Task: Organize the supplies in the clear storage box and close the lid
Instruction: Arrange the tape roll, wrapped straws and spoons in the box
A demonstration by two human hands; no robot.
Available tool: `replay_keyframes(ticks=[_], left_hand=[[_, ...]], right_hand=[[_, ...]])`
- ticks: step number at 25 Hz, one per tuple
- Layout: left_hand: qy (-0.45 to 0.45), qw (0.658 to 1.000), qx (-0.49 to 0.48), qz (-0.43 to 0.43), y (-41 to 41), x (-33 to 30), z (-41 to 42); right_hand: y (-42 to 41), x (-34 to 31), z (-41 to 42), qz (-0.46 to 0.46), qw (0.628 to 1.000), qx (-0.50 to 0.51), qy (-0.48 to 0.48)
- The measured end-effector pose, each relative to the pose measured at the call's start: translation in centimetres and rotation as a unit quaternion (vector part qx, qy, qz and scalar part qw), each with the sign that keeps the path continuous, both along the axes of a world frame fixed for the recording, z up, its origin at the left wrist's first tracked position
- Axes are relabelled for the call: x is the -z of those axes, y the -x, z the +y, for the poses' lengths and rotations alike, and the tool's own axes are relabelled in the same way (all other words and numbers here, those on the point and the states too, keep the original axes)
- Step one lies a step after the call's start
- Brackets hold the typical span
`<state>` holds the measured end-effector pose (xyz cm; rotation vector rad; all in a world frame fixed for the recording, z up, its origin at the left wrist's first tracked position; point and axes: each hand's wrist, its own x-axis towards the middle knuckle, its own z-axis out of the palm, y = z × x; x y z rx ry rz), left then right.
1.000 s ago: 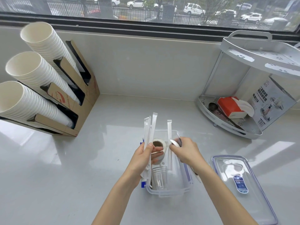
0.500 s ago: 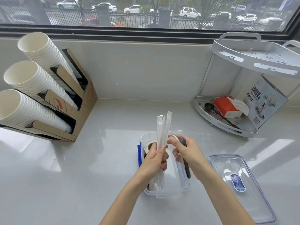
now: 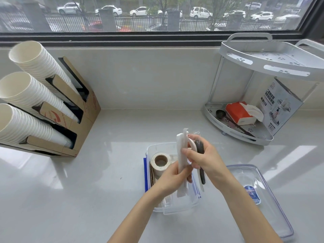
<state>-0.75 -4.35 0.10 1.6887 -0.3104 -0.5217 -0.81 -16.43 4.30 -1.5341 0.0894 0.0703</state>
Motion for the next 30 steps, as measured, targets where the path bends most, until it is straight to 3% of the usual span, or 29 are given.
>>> replay_keyframes(ticks=[4, 12, 17, 23, 30], left_hand=[[-0.001, 1.0, -0.004, -0.014, -0.3, 0.0, -0.5], [-0.048, 0.997, 0.023, -0.05, 0.1, 0.9, -0.7], [-0.096, 0.994, 0.009, -0.049, 0.4, 1.7, -0.9], [-0.128, 0.99, 0.018, -0.066, 1.0, 2.8, -0.7], [-0.103, 0.993, -0.052, 0.032, 0.6, 2.9, -1.5]], right_hand=[[0.9, 1.4, -0.1, 0.026, 0.999, -0.003, 0.022], [1.7, 1.9, -0.4, 0.016, 0.999, 0.021, -0.029], [1.8, 3.5, 0.5, 0.034, 0.998, 0.01, 0.048], [1.4, 4.4, 0.2, 0.067, 0.996, 0.033, 0.058], [0.9, 4.1, -1.4, 0.091, 0.99, 0.108, -0.005]])
